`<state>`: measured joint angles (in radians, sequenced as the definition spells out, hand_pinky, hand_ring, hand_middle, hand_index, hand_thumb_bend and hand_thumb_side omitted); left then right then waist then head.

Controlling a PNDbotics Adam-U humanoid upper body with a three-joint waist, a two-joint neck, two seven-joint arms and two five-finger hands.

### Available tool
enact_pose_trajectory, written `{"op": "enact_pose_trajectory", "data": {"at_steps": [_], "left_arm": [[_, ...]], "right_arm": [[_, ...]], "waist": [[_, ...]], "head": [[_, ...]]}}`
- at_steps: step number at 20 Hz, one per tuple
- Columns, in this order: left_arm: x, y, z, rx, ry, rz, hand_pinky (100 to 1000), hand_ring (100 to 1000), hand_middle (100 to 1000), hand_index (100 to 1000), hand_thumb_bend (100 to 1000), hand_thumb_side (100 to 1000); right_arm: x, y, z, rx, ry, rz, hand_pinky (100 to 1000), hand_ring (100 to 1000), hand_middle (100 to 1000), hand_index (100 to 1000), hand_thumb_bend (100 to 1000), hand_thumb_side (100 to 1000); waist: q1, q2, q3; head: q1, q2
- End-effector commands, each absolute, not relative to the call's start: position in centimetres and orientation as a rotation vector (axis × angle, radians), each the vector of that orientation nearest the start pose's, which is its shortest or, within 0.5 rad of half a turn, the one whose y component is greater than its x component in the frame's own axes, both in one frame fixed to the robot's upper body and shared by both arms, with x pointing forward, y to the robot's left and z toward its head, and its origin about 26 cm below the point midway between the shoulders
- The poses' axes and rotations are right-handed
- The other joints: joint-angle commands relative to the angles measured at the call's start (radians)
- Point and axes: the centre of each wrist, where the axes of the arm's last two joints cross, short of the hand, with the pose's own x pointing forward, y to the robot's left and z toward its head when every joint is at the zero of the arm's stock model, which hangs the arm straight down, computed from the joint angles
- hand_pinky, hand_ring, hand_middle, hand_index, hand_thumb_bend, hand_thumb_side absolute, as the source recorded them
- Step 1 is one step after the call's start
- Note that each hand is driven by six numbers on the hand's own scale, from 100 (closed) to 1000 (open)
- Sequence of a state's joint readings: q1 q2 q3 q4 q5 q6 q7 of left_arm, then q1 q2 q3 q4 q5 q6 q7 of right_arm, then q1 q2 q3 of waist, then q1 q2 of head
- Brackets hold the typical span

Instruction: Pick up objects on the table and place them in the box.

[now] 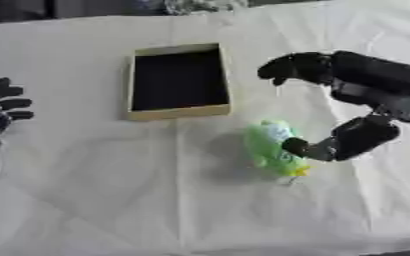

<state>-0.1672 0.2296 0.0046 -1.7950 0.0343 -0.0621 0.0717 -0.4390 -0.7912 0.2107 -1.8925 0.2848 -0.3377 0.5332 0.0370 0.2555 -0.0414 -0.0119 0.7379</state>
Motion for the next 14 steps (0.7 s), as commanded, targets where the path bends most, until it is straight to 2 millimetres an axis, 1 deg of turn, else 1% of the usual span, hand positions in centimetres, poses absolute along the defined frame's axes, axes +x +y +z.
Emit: {"op": "enact_pose_trajectory", "data": {"at_steps": [1,7,14], "left_arm": [[30.7,27.6,11.3,0.164,-2.041,-0.162,665,699,690,833,180,806],[30.8,27.6,11.3,0.163,-2.041,-0.164,665,700,690,833,180,806],[30.8,27.6,11.2,0.16,-2.037,-0.168,665,700,690,833,181,807]], "right_arm": [[32.1,-29.2,24.3,0.57,2.552,-2.525,841,812,915,988,338,321],[32.6,-29.5,23.7,0.541,2.531,-2.599,841,814,915,988,339,332],[32.6,-29.3,23.0,0.463,2.439,-2.705,843,816,917,989,334,358]], "waist": [[-0.004,-0.018,0.001],[-0.004,-0.017,0.003],[-0.007,-0.017,0.004]], "head": [[0.001,-0.007],[0.0,-0.005],[-0.001,-0.003]]}}
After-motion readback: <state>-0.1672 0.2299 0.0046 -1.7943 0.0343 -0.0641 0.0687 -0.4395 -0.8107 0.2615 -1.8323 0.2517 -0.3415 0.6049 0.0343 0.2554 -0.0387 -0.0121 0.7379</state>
